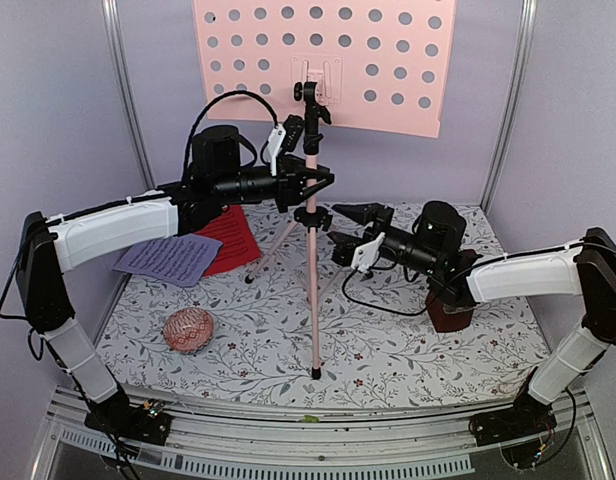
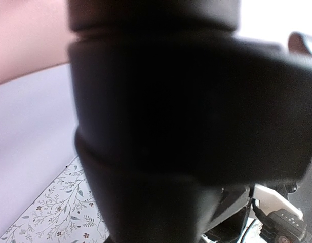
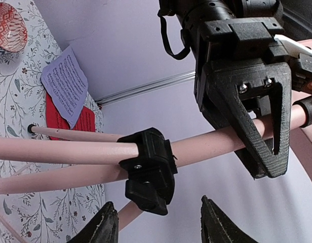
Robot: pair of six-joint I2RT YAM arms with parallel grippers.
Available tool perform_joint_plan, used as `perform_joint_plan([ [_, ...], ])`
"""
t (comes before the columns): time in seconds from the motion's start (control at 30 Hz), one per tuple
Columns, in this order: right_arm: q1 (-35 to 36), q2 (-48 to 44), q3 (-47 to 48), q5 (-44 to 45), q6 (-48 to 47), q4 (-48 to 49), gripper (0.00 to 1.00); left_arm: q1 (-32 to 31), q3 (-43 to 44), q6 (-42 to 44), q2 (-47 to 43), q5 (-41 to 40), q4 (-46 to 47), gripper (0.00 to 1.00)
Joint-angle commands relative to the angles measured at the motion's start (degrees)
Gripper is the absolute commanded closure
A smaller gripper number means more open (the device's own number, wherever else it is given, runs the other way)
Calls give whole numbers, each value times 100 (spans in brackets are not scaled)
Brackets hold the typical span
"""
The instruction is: Set up the instrument practice props
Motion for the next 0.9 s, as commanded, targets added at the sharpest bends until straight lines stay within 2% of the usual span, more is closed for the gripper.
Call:
perform_joint_plan([
  [0.0,78,149,174,-193,-224,-22,48,-78,115,-18,156,29,-379,100],
  [0.1,86,180,222,-323,-193,-229,56,-86,115,-15,157,29,-379,100],
  [0.17,90,196,261,-322,-106,-256,65,-81,115,-21,161,30,-387,100],
  [0.33,92,178,371,-348,132,-406,77,-94,96,-2,154,29,-388,100],
  [0.47,94,153,438,-389,495,-517,80,-86,81,-2,150,37,-371,100],
  [0.7,93,134,626,-348,1209,-912,99,-93,54,-6,145,55,-344,100],
  [0.87,97,18,711,-494,2261,-981,100,-94,28,2,135,56,-322,100],
])
